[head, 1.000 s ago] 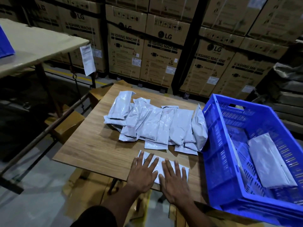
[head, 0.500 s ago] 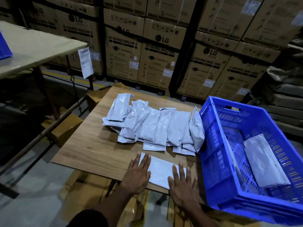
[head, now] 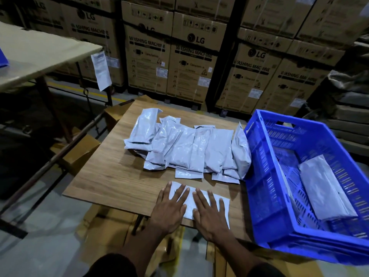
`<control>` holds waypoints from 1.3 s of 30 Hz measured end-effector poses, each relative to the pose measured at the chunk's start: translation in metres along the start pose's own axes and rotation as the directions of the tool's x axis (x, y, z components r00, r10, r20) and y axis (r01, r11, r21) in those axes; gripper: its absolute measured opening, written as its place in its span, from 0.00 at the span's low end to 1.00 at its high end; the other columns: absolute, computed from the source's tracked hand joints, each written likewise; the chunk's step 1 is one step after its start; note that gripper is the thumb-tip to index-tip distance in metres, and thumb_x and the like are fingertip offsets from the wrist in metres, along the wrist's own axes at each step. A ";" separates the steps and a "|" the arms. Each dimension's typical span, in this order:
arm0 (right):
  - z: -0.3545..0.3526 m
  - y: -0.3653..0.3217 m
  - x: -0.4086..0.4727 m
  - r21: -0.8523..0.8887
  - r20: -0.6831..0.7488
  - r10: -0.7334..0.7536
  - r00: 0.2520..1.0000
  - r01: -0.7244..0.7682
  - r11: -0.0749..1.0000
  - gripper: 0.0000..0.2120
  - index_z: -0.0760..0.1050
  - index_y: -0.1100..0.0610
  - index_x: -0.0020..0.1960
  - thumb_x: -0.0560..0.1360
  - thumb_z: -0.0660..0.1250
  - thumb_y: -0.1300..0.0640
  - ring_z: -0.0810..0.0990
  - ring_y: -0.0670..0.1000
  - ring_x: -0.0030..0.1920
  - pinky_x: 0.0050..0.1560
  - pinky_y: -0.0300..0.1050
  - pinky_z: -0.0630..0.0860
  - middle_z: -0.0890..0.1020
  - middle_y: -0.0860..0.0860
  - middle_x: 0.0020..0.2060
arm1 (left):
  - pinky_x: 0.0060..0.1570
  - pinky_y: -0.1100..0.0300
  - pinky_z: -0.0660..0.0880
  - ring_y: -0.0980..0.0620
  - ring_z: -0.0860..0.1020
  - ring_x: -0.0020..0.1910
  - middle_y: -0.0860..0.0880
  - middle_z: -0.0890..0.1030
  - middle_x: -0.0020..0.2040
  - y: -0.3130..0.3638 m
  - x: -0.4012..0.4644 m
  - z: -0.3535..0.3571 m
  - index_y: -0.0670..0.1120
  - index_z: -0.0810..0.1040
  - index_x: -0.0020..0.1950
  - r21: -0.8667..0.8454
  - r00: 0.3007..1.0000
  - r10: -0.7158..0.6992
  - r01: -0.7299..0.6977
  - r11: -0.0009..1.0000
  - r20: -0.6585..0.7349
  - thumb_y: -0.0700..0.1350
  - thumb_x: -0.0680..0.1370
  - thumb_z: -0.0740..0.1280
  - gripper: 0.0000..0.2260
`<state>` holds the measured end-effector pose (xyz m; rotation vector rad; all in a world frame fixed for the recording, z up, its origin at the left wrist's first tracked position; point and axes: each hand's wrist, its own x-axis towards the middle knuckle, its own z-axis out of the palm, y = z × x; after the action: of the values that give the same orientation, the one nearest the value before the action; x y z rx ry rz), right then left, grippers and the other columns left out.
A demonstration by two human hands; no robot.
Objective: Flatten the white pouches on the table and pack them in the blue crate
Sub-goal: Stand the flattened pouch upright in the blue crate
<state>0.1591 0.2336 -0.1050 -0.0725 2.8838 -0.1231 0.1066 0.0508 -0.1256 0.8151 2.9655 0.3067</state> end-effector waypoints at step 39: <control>-0.072 0.008 -0.011 -0.535 0.121 -0.557 0.822 0.527 0.660 0.18 0.75 0.42 0.62 0.73 0.63 0.48 0.65 0.68 0.73 0.62 0.76 0.67 0.72 0.43 0.71 | 0.70 0.25 0.45 0.46 0.51 0.81 0.53 0.63 0.79 0.001 0.019 -0.081 0.58 0.64 0.77 0.064 0.996 -0.049 0.044 0.997 0.071 0.42 0.81 0.61 0.25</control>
<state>0.1510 0.2482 -0.0338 -1.0610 2.7396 0.6191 0.0819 0.0468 -0.0457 0.7454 2.9342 0.1791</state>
